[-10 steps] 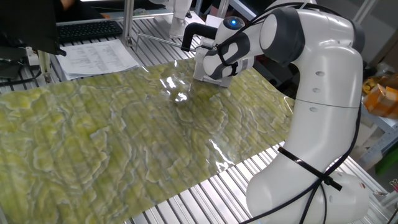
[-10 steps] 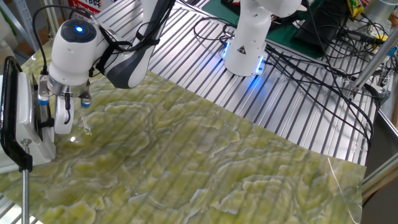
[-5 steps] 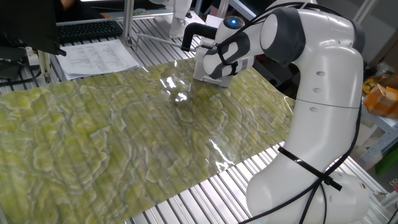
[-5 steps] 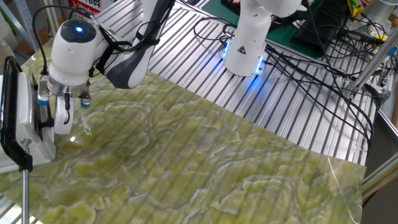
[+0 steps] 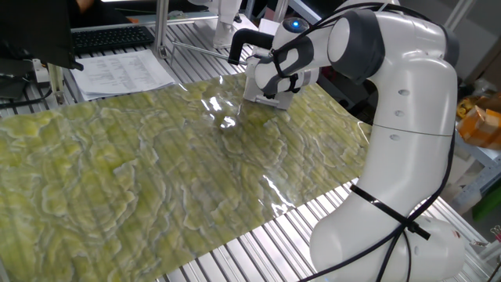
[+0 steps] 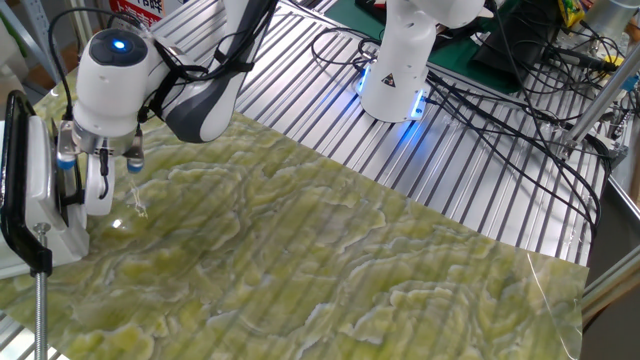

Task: Grasp the handle and close the drawer

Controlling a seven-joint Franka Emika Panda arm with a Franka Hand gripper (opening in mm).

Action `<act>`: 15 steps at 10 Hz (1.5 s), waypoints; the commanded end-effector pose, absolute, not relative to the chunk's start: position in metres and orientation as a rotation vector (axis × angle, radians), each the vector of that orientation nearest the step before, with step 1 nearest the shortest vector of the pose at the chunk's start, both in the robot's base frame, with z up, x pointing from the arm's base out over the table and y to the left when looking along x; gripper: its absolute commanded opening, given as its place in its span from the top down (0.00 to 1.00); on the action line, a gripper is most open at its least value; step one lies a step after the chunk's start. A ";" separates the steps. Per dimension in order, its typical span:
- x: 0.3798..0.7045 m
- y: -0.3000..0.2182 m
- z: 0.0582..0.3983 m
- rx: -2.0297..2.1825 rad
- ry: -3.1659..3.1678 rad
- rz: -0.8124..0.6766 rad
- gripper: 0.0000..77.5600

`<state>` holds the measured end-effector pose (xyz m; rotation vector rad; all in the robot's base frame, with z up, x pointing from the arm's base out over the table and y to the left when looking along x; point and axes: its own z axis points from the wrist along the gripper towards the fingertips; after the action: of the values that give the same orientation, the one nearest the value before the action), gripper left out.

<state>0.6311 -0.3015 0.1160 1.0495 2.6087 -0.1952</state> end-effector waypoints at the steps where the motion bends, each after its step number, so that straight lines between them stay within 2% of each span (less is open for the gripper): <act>1: 0.637 -0.328 0.133 1.107 2.589 -0.191 0.99; 15: 0.640 -0.322 0.131 0.650 2.812 -0.195 0.99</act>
<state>0.6321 -0.3056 0.1180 0.8610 2.7490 -0.2025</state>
